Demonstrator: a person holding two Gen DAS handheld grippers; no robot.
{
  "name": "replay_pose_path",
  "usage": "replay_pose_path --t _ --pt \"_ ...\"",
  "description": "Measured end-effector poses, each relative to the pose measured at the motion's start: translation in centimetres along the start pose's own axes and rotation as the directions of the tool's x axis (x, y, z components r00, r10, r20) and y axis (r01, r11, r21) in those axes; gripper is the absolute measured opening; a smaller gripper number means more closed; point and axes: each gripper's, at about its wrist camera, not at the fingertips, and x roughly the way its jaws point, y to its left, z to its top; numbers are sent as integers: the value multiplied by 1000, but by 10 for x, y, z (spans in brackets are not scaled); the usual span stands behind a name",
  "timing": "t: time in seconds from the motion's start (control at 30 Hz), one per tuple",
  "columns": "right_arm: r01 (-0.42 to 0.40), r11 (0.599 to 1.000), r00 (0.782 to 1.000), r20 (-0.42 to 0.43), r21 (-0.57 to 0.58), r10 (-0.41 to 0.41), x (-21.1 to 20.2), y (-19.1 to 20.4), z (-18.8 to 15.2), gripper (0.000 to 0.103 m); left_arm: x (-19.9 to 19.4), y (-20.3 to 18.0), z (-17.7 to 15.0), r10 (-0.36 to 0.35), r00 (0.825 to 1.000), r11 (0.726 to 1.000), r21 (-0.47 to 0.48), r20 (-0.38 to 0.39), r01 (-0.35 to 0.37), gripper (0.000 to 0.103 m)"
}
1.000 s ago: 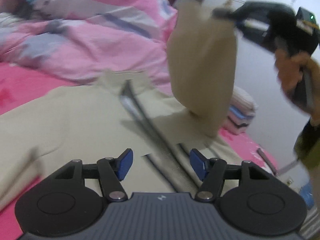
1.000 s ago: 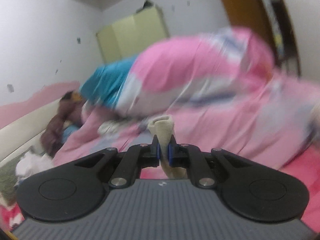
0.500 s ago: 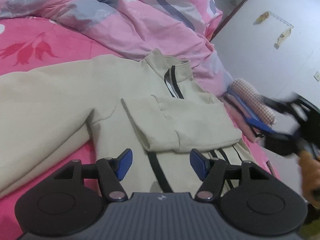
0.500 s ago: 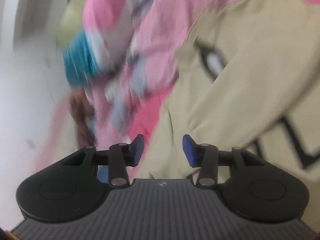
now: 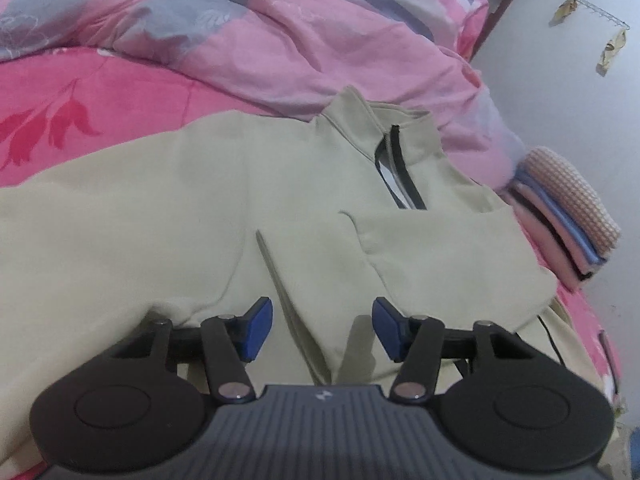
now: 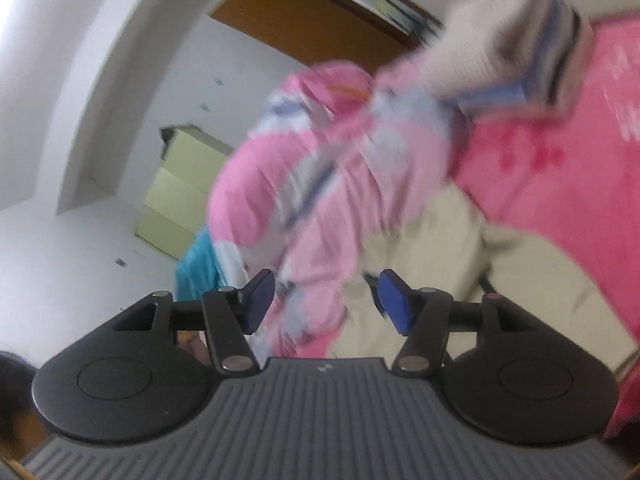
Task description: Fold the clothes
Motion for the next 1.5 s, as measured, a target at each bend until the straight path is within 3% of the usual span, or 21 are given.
replay_pose_path --t 0.1,0.17,0.27,0.4,0.7,0.83,0.9,0.97,1.03,1.1,1.17,1.23,1.3,1.37,1.4,1.43,1.5 --pt "66 991 990 -131 114 -51 68 -50 -33 57 9 -7 3 58 998 998 31 22 -58 35" --pt "147 983 977 -173 108 -127 103 -72 -50 56 13 -11 5 98 995 994 50 31 -99 14" --pt "138 984 986 -110 115 -125 123 -89 -58 56 14 -14 9 123 991 991 54 52 -125 5" --pt "83 985 993 -90 149 -70 132 -102 -56 56 3 -18 21 140 982 988 49 129 -148 5" --pt "156 986 985 -83 66 -150 128 -122 -55 53 21 -20 23 254 958 959 98 130 -267 5" --pt "189 981 979 -65 -40 -191 126 -113 -46 54 29 -21 24 303 944 940 120 133 -319 5" --pt "197 977 979 -42 -82 -201 125 -108 -37 54 30 -21 24 325 936 931 128 133 -342 8" --pt "201 973 979 -10 -115 -204 123 -104 -24 54 24 -21 25 348 928 922 129 135 -364 22" --pt "230 957 973 39 -175 -227 120 -98 -11 54 15 -21 26 379 914 907 135 147 -398 29" --pt "270 929 963 82 -252 -258 122 -91 2 54 2 -21 27 412 896 888 150 166 -435 28" --pt "322 869 946 91 -376 -311 136 -84 15 54 -6 -26 33 426 886 873 175 185 -456 28" --pt "390 774 916 119 -498 -384 157 -78 26 54 -8 -40 44 395 898 880 203 191 -430 28" --pt "428 704 891 135 -567 -434 179 -81 35 54 0 -65 57 314 931 905 236 185 -353 35" --pt "436 678 880 122 -591 -460 195 -91 37 54 20 -100 70 197 971 932 280 138 -229 53" --pt "438 667 874 114 -603 -472 203 -97 39 54 33 -119 77 134 986 940 302 101 -158 56" --pt "430 674 878 104 -601 -468 207 -103 39 54 46 -137 84 70 996 943 322 63 -86 60" --pt "409 702 890 85 -583 -448 209 -113 38 54 78 -182 94 -45 999 939 340 -22 50 68"
